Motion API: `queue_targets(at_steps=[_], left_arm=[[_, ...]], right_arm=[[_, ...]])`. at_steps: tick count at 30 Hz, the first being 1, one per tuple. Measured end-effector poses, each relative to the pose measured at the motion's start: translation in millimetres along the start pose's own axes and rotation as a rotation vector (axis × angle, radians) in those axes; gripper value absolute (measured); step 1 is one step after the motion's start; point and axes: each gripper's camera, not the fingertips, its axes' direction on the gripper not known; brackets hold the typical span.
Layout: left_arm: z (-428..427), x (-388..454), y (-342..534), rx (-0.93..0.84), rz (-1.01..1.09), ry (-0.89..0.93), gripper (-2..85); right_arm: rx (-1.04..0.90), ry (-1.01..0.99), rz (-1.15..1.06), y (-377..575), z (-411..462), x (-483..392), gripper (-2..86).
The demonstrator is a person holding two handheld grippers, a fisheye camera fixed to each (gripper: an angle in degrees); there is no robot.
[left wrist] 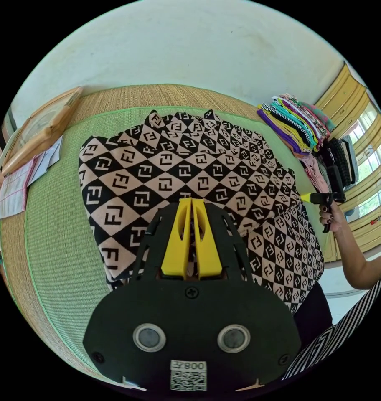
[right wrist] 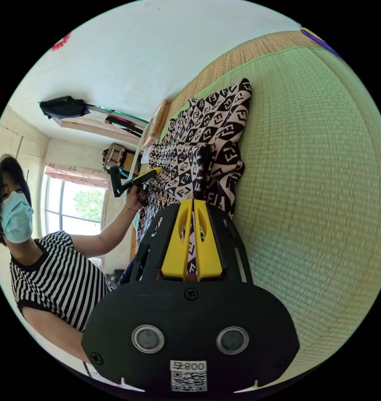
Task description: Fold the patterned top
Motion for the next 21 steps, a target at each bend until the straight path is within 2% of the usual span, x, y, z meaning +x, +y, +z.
queue_targets(at_steps=[6,9,12,15,18,21], left_arm=[[-6,-12,7,0.022,-0.025,0.031,0.1],[-23,-9,11,0.065,-0.014,0.008,0.1],[-34,-9,16,0.096,-0.008,0.011,0.1],[-14,-14,22,-0.008,-0.027,-0.036,0.1],[-19,-21,28,0.032,-0.053,0.002,0.1],[-36,-27,30,0.064,-0.066,-0.010,0.1]], right_arm=[[0.005,-0.023,0.061,17,4,6,0.1],[0.108,-0.002,0.025,24,-12,-20,0.0],[0.168,0.096,-0.056,12,-13,-64,0.0],[0.156,0.211,-0.105,-17,11,-92,0.0],[0.064,0.460,-0.073,-38,52,-96,0.0],[0.058,0.504,-0.087,-33,70,-104,0.0]])
